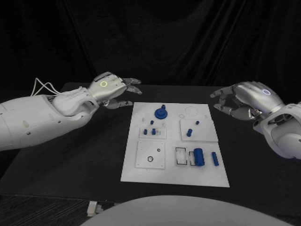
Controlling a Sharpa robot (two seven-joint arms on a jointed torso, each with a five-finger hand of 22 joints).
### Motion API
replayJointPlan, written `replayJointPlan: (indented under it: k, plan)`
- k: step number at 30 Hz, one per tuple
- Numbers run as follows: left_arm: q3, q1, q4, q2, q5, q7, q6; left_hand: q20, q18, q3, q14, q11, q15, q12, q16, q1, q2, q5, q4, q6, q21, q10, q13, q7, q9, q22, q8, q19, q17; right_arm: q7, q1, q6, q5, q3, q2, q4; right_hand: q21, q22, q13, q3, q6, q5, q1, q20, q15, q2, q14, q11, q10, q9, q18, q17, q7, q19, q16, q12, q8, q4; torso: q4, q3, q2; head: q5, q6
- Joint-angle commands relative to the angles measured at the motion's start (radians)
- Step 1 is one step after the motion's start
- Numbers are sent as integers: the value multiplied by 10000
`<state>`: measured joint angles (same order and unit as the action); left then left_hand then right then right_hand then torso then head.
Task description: Assemble the parts on the task board
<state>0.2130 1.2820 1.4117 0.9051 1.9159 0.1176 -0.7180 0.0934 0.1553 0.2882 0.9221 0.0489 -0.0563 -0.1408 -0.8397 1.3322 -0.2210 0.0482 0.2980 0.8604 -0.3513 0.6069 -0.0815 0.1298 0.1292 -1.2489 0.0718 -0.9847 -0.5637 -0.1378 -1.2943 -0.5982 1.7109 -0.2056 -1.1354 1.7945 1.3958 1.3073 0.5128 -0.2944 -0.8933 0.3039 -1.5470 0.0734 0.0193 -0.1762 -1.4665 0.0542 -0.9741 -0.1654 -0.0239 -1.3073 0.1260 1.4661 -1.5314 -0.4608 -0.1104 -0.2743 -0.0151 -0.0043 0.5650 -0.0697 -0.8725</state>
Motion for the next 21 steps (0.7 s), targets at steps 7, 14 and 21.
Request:
replayJointPlan:
  k: [7, 14, 21]
  plan:
    - [1, 18, 280, 80, -10426, 4350, 1594, 701, -926, -2253, -6646, -426, 1293, -262, 5377, -1131, 10, 553, 86, -353, 3002, -2490, 231, -1631, -258, 1687, -110, 5482, 2765, -527, -71, 1179, 885, -8, 1333, -1724, -369, 1958, -1599, 236, -267, -985, -98, 136, 25, -273, -717, 166, -158, 18, -270, -1389, -455, 9, 201, 1466, -93, -73, -6, -13, 12, 32, -1]
    - [3, -241, 331, 17, -15130, 5887, 4006, 958, -616, -3761, -9221, 335, 1115, 387, 8397, -1693, 1946, 656, -19, -4276, 3182, -5357, 505, -883, -862, 7861, -298, 9341, 5637, -375, 234, 2051, 784, -8, 2194, -2807, -490, 1922, -2436, 140, -585, 431, -155, 62, 81, -331, -742, 218, 145, 32, -297, -1377, -561, 16, 208, 2289, -143, 3, -16, -12, 28, 155, -1]
    - [5, -527, 490, 52, -16537, 6379, 5103, 1224, -345, -3842, -9221, -141, 1355, 424, 8397, -1698, 1985, 557, -19, -4884, 3179, -5742, 580, -1019, -905, 8327, -344, 9330, 5637, -70, 653, 2322, 452, -7, 2828, -3621, -813, 1822, -2936, 1050, -701, -1174, 380, 68, 92, -206, -698, 203, 812, 86, -365, -1153, -361, -78, 327, 2791, -103, -73, -11, -13, 65, 176, -1]
